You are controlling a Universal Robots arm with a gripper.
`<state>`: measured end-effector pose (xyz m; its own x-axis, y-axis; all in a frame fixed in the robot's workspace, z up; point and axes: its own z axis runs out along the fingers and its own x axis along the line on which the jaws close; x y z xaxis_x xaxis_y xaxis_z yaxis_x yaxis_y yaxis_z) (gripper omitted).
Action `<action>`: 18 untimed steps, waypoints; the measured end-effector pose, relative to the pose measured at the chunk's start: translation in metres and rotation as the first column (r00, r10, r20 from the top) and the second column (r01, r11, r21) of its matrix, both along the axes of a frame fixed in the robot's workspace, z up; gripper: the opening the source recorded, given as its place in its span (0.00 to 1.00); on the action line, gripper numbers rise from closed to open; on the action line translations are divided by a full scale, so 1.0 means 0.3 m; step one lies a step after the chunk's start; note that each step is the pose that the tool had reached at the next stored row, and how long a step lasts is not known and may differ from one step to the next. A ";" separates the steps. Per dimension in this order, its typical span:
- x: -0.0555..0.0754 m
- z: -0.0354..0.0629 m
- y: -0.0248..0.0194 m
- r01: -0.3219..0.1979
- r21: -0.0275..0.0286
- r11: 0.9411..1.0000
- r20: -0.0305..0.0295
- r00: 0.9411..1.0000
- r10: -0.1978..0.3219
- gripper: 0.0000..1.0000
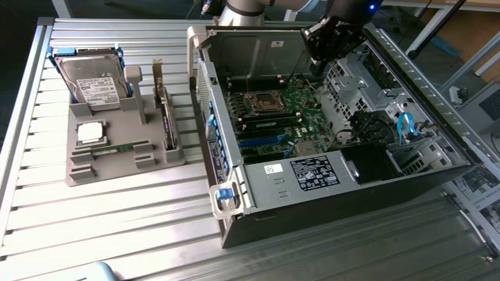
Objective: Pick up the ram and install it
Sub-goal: 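Press down the ram until it locks into place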
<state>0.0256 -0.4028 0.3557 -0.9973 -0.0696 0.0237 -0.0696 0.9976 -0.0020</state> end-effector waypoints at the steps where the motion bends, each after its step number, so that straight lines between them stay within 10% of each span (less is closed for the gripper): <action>1: 0.000 0.000 0.000 0.009 0.000 1.000 0.000 1.000 -0.009 0.11; 18: 0.000 -0.001 0.000 0.111 0.000 0.994 0.000 0.994 -0.111 0.11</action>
